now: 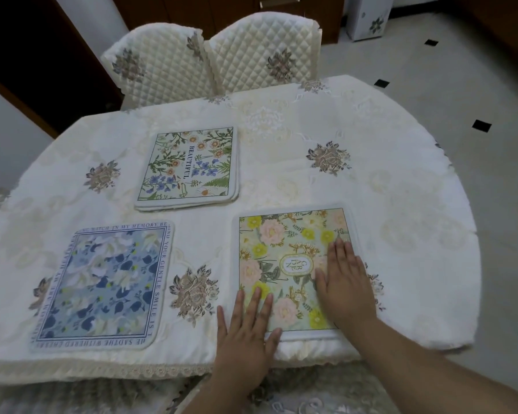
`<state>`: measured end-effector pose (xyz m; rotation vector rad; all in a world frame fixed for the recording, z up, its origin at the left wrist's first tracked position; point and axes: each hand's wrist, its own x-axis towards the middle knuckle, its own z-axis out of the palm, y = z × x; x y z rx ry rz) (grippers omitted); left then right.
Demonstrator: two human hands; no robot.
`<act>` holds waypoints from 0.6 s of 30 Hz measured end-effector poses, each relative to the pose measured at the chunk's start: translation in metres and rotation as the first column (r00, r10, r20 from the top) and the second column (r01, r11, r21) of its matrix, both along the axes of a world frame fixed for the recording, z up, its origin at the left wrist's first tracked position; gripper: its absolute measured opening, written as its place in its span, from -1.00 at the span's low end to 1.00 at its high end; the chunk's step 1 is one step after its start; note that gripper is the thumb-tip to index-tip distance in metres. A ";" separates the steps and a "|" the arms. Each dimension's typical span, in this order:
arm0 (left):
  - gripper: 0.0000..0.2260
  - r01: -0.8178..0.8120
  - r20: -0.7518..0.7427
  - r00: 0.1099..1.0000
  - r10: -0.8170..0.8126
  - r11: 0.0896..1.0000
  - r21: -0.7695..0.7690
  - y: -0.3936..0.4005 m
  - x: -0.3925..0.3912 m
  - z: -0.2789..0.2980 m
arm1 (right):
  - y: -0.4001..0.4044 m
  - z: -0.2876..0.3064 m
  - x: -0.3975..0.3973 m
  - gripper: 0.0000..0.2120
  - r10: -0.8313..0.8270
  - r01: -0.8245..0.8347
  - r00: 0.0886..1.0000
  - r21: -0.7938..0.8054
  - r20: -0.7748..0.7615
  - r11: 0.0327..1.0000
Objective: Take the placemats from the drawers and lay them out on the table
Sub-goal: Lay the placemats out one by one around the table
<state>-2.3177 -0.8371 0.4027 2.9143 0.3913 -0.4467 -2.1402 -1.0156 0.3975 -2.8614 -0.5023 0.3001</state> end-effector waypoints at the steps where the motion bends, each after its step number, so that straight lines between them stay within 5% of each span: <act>1: -0.40 -0.041 0.013 0.999 0.041 0.999 -0.004 0.004 0.007 0.002 | -0.002 0.000 -0.002 -0.34 0.005 -0.005 1.000 -0.003 0.012 1.000; 5: -0.36 -0.253 0.032 0.966 0.255 0.966 -0.056 0.029 0.063 0.013 | 0.001 -0.001 -0.001 -0.33 -0.002 0.003 1.000 -0.026 0.031 1.000; 9: -0.38 -0.072 0.122 0.988 0.092 0.984 -0.163 0.035 0.135 0.015 | 0.002 0.000 -0.001 -0.33 0.006 -0.005 1.000 -0.046 0.026 0.999; 12: -0.37 0.005 0.054 0.999 0.003 0.988 -0.156 0.040 0.172 0.007 | 0.002 0.000 0.000 -0.33 0.009 -0.006 0.999 -0.063 0.042 0.998; 18: -0.29 -0.139 0.067 0.987 0.145 0.986 -0.091 0.077 0.175 -0.002 | 0.002 0.001 -0.001 -0.33 0.019 -0.018 1.000 -0.064 0.019 0.998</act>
